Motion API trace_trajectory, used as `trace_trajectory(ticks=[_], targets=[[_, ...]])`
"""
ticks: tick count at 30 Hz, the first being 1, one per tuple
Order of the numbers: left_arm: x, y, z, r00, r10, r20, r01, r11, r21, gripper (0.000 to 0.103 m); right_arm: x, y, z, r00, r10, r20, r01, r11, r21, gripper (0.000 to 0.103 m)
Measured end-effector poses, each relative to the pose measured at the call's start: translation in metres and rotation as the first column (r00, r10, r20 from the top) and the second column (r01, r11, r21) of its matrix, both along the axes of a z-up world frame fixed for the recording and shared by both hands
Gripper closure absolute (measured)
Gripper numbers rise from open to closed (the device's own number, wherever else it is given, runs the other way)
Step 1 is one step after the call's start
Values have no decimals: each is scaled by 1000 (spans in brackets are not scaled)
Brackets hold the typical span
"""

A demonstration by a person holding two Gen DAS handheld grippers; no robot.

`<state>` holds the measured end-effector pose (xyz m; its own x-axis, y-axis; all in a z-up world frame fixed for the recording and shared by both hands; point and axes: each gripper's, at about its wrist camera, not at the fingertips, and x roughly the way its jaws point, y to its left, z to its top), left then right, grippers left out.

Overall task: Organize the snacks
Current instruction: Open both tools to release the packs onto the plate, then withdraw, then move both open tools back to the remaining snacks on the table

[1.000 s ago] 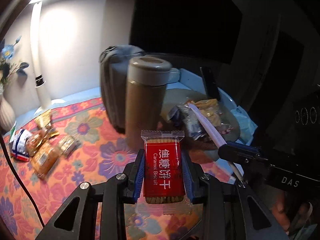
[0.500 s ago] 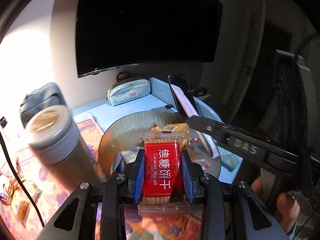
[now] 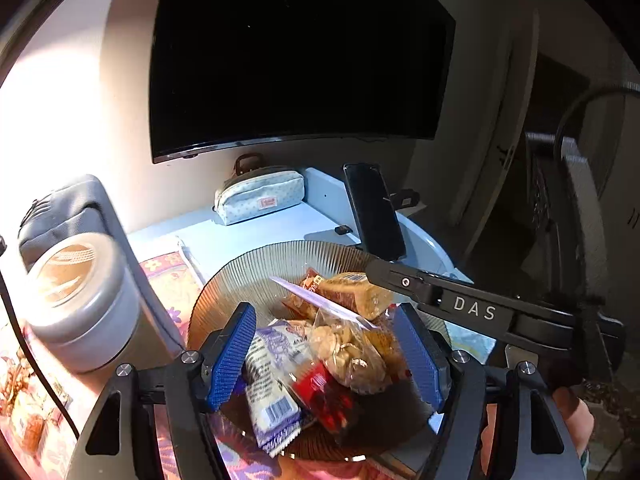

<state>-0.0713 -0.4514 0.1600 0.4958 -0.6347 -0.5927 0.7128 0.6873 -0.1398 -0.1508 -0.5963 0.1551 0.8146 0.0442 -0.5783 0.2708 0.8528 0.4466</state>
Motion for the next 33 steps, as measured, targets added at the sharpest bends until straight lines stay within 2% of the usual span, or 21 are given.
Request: trace_trajectory(ticks=[6, 11, 12, 14, 16, 18, 24, 28, 30, 33], targets=[[-12, 30, 9, 1000, 15, 27, -15, 1000, -18, 34, -19, 26, 9, 999, 46, 16, -45, 999, -30, 72], [-29, 83, 18, 992, 91, 87, -89, 996, -17, 34, -39, 68, 18, 992, 124, 37, -121, 990, -79, 70], [-31, 100, 20, 988, 116, 97, -115, 993, -21, 34, -41, 77, 19, 989, 141, 40, -137, 987, -85, 68], [-31, 131, 23, 980, 172, 102, -169, 985, -34, 34, -46, 96, 23, 983, 174, 55, -168, 981, -100, 49], [-29, 167, 26, 967, 236, 93, -232, 971, -52, 34, -46, 117, 26, 974, 216, 62, -208, 971, -121, 45], [-25, 201, 27, 950, 299, 85, -294, 954, -63, 34, -42, 139, 27, 962, 265, 58, -256, 957, -135, 45], [-9, 311, 21, 874, 484, 32, -481, 873, -81, 34, -22, 211, 22, 909, 415, 16, -407, 897, -170, 45], [0, 370, 9, 824, 566, 7, -564, 822, -76, 34, 0, 259, 9, 867, 496, -42, -495, 851, -175, 45], [6, 390, 0, 814, 581, -5, -580, 812, -64, 34, 13, 279, -1, 848, 525, -73, -530, 833, -157, 45], [25, 408, -23, 827, 560, -42, -561, 827, -27, 28, 37, 304, -17, 824, 554, -120, -566, 815, -120, 45]])
